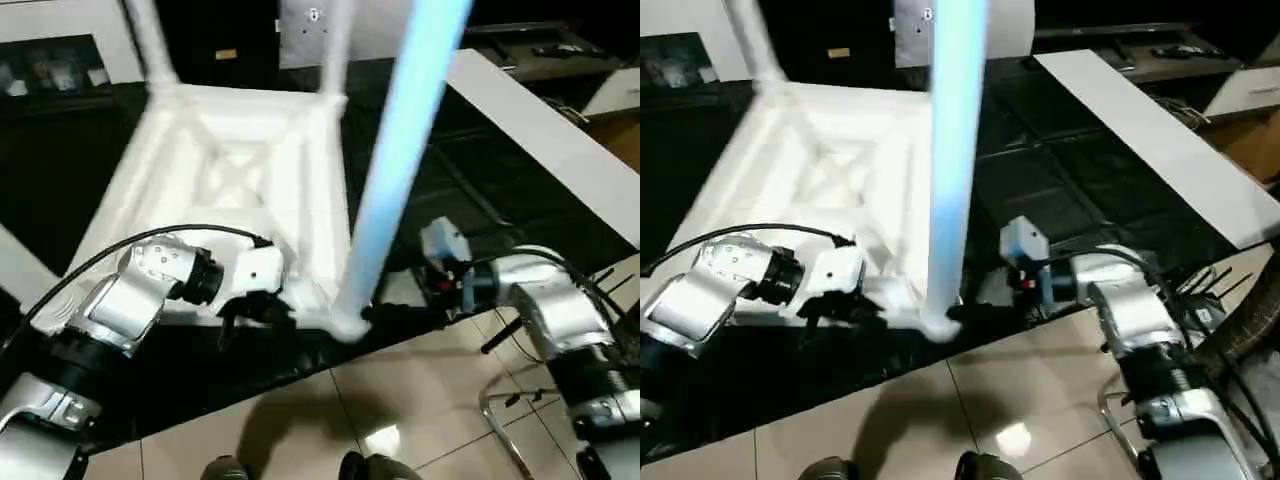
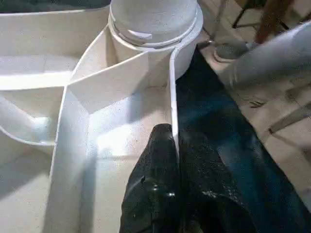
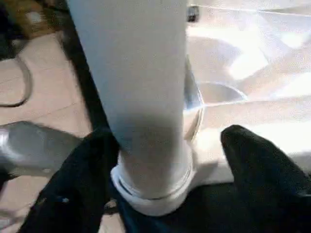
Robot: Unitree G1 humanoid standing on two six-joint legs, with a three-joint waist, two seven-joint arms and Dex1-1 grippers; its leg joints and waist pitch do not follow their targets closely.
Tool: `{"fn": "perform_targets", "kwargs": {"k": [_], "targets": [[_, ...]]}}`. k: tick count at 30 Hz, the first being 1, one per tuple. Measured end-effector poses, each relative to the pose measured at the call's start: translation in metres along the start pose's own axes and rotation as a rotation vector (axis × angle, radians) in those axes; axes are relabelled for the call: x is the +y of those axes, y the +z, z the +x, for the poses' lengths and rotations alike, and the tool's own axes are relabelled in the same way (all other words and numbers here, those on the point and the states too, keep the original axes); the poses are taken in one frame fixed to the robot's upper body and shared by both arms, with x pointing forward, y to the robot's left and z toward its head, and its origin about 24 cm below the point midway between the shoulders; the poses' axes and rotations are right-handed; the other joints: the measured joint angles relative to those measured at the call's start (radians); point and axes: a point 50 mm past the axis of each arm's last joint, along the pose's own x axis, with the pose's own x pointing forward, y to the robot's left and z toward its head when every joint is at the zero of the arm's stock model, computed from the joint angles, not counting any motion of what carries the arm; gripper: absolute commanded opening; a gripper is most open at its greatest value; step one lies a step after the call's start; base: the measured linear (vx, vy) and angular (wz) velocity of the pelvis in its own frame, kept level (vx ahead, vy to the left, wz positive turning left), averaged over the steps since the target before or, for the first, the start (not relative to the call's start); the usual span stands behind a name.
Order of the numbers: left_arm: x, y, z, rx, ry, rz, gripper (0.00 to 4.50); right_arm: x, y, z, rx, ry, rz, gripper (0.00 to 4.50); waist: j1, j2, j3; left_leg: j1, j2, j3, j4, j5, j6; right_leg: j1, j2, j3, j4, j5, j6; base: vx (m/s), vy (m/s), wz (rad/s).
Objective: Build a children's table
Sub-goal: Rotate leg to tighten
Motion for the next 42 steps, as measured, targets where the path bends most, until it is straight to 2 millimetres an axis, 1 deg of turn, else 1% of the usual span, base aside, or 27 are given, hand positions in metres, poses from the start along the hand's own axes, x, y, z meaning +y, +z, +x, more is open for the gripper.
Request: {"fn": "perform_targets", "kwargs": {"k": [1,7,11,12,16,25,27,31,36,37,39,40,41,42], "targets": [[0.000,0.000,0.000,0.001,-0.012,0.005,0.00,0.001,-0.001,0.001,-0.001,0.019,0.007,3.27,0.000,-0.001,0.000,0.000,0.000,0.000,0.000,0.000,0.000,0.000,0.000,0.000,0.000,0.000,0.000,0.000,0.000,0.00],[0.001,0.001,0.002,-0.002,-0.049,0.028,0.00,0.004,-0.002,0.004,0.001,0.108,0.028,2.75,0.000,-0.002,-0.001,0.000,0.003,0.003,0.001,0.001,-0.001,0.001,0.000,0.000,0.001,0.000,0.000,0.000,0.000,0.00],[0.001,0.001,0.002,-0.001,-0.062,0.036,0.00,0.003,0.000,0.006,0.000,0.134,0.022,2.38,0.000,-0.002,-0.001,0.000,0.004,0.005,0.001,0.001,-0.001,0.001,0.000,0.000,0.002,0.000,0.000,0.000,0.000,0.00],[0.001,0.001,0.002,-0.001,-0.062,0.036,0.00,0.003,0.000,0.008,-0.006,0.138,0.025,2.38,0.000,-0.002,-0.001,-0.001,0.004,0.005,0.001,0.001,-0.001,0.001,0.000,0.000,0.002,0.000,0.000,0.000,0.000,0.00],[0.002,0.000,0.002,-0.003,-0.064,0.034,0.00,0.003,-0.001,0.011,-0.019,0.147,0.032,1.99,0.000,-0.002,-0.001,-0.001,0.006,0.008,0.001,0.002,-0.002,0.001,0.001,0.000,0.002,0.000,0.000,0.000,0.000,0.00],[0.002,0.000,0.002,-0.008,-0.070,0.033,0.00,0.004,-0.002,0.011,-0.026,0.154,0.056,1.91,0.002,-0.002,-0.001,-0.001,0.007,0.011,0.001,0.002,-0.002,0.001,0.001,0.000,0.003,0.000,0.000,0.000,0.000,0.00],[0.002,0.000,0.002,-0.015,-0.065,0.015,0.00,0.007,-0.004,0.011,-0.043,0.140,0.076,1.91,0.006,-0.002,-0.001,0.000,0.008,0.011,0.001,0.002,-0.002,0.001,0.001,0.000,0.003,0.000,0.000,0.000,0.000,0.00],[0.003,0.000,0.002,-0.022,-0.025,-0.051,0.00,0.010,-0.007,0.014,-0.077,0.077,0.122,1.91,0.006,-0.002,-0.001,0.001,0.008,0.013,0.001,0.003,-0.003,0.002,0.000,0.001,0.004,0.000,0.000,0.000,0.000,0.00],[0.008,-0.002,0.003,-0.023,0.098,-0.140,0.00,0.006,-0.011,0.018,-0.119,-0.091,0.174,1.91,-0.009,-0.002,-0.002,0.002,0.008,0.013,0.001,0.006,-0.009,0.003,0.001,0.001,0.002,0.002,0.005,0.000,0.000,0.00],[0.009,-0.002,0.005,-0.027,0.141,-0.168,0.00,0.004,-0.012,0.018,-0.128,-0.156,0.182,1.91,-0.021,-0.002,-0.002,0.002,0.008,0.013,0.001,0.008,-0.010,0.003,0.001,0.001,0.002,0.002,0.006,0.000,0.000,0.00],[0.011,-0.001,0.008,-0.031,0.206,-0.206,0.00,-0.001,-0.012,0.021,-0.135,-0.247,0.194,1.91,-0.038,-0.003,-0.003,0.003,0.008,0.012,0.001,0.010,-0.012,0.002,0.001,0.001,0.001,0.003,0.006,0.000,0.000,0.00],[0.012,-0.001,0.009,-0.033,0.227,-0.220,0.00,-0.002,-0.012,0.022,-0.139,-0.281,0.200,1.91,-0.040,-0.003,-0.003,0.003,0.008,0.012,0.001,0.010,-0.012,0.002,0.002,0.001,0.000,0.003,0.006,0.000,0.000,0.00],[0.015,0.001,0.013,-0.038,0.288,-0.257,0.00,-0.007,-0.012,0.026,-0.155,-0.373,0.217,1.91,-0.050,-0.004,-0.003,0.003,0.008,0.011,0.001,0.010,-0.012,0.002,0.002,0.000,-0.001,0.003,0.006,0.000,0.000,0.00],[0.016,0.002,0.015,-0.040,0.317,-0.273,0.00,-0.009,-0.012,0.029,-0.165,-0.417,0.227,1.90,-0.055,-0.004,-0.003,0.003,0.008,0.010,0.001,0.010,-0.012,0.001,0.003,0.000,-0.002,0.003,0.006,0.000,0.000,0.00]]}}
